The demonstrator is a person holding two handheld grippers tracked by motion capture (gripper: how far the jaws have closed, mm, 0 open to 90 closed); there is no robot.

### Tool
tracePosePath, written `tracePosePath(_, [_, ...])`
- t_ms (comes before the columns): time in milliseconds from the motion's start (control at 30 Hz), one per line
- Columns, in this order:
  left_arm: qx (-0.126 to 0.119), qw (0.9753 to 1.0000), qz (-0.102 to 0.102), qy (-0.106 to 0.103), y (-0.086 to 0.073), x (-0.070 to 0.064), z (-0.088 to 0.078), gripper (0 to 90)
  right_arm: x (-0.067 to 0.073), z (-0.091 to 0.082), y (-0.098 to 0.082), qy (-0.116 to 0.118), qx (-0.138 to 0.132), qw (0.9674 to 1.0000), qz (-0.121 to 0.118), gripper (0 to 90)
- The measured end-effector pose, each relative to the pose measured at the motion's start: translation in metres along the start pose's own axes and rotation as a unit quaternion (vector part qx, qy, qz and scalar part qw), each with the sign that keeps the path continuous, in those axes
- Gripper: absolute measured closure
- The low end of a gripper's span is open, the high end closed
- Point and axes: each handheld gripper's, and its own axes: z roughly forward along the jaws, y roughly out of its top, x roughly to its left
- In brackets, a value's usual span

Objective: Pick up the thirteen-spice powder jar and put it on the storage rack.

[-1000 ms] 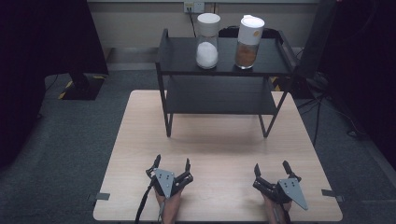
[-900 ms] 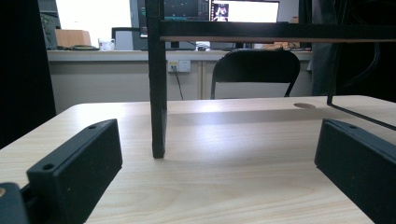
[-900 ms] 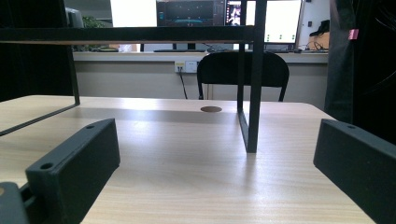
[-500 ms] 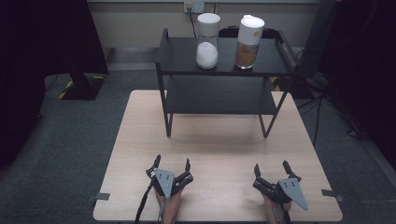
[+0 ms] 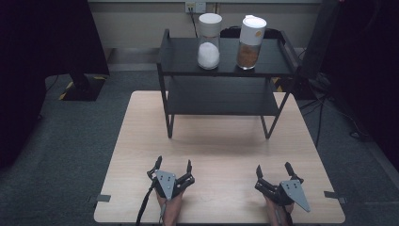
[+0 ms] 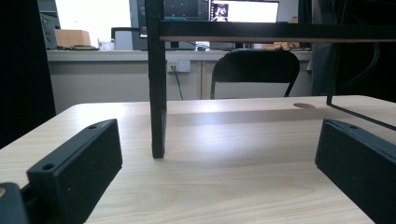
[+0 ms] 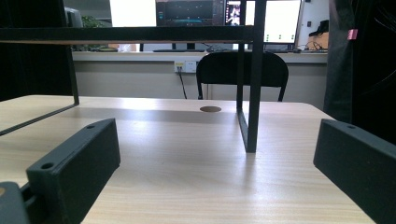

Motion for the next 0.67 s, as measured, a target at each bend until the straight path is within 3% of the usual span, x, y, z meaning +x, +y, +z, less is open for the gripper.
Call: tracePosePath(667, [0.000,1.0000,0.000,-0.004,0.0001,0.0014,0.0001,0.1,-0.0010,-0.0001,-0.0001,0.003,0.000,1.0000,0.001,0.0])
